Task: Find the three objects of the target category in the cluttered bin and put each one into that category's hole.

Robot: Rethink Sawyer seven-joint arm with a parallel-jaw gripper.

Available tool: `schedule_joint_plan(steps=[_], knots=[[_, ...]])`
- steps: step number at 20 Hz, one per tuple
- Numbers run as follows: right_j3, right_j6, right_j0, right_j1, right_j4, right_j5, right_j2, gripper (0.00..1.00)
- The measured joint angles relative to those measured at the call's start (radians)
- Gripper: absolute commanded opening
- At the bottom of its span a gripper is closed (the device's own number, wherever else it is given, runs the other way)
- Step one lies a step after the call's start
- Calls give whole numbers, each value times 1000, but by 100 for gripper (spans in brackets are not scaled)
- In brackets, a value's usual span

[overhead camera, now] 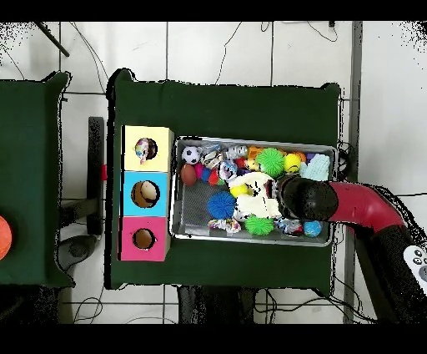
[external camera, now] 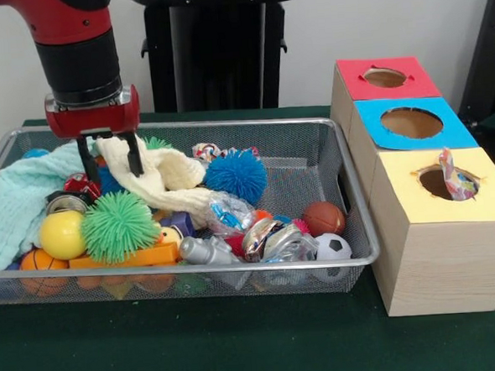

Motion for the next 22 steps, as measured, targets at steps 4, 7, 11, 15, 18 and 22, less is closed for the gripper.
schedule_joint_plan(steps=[4, 7, 11, 15, 18, 22], knots=[[0, 0, 17, -4, -8, -2, -6, 100], [0, 0, 72, -3, -25, -19, -23, 100], [11, 0, 127, -3, -26, -42, -30, 100], [34, 0, 171, -10, -19, -70, -30, 100], [59, 0, 206, -20, -5, -93, -30, 100], [93, 0, 242, -38, 14, -122, -30, 100]])
